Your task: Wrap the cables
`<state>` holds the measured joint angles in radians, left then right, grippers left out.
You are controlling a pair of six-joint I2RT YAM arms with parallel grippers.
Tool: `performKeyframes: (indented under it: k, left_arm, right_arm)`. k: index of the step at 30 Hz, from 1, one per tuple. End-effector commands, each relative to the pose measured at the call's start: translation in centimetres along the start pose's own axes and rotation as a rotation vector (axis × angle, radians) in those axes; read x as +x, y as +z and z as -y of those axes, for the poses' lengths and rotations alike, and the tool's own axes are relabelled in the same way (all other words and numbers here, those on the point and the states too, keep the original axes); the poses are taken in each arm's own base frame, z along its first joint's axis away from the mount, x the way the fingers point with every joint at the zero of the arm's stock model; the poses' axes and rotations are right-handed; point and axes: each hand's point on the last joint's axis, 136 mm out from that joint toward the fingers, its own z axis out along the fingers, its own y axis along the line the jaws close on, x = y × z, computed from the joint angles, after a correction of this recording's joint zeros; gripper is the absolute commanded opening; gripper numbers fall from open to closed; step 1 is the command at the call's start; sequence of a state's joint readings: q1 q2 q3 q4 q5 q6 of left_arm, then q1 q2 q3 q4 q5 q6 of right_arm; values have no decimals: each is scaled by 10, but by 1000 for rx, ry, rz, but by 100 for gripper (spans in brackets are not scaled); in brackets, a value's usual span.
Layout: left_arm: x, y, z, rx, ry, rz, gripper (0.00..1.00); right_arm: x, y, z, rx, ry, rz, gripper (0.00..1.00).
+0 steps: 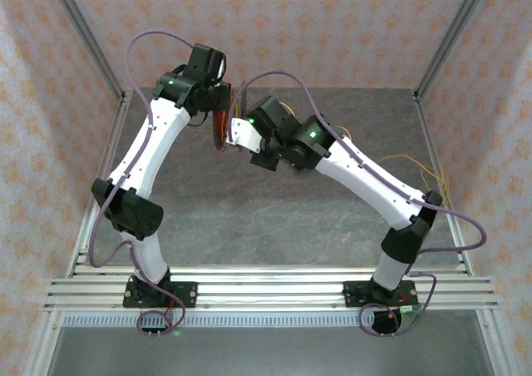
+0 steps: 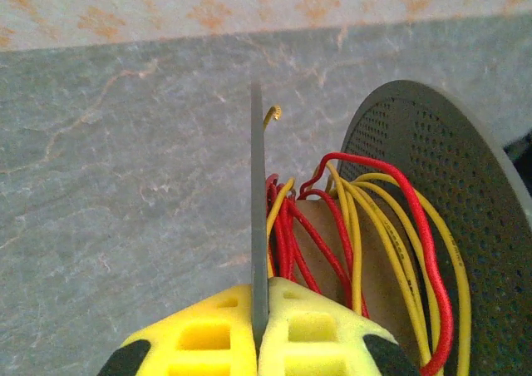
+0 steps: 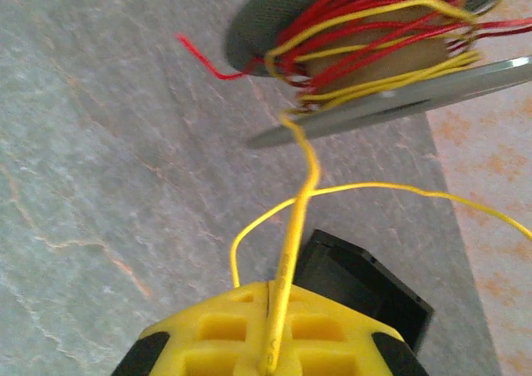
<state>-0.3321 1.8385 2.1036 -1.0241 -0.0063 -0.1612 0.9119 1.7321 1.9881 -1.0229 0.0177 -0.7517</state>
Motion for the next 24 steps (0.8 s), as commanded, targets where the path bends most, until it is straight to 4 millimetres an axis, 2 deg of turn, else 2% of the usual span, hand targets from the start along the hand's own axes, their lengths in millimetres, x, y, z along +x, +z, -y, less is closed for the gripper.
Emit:
performKeyframes:
  k: [1,5,9,12,17,24]
  left_arm:
    - [-13,-34,9,81,106,82,0]
    - [-2,-35,21,149,147,56,0]
    - [7,-37,35,203,190,40,0]
    - [15,-40,39,212,224,21,0]
    - [22,-47,35,206,257,21,0]
    - [31,-61,40,261,288,10,0]
  right_arm:
    - [7,-13,43,133,-10,-32,0]
    - [-11,-20,63,170,45,52,0]
    - [-18,-5,76,187,64,45,0]
    - [-13,8,87,192,80,-8,0]
    - [-2,17,104,221,116,-42,0]
    - [17,25,118,212,172,-70,0]
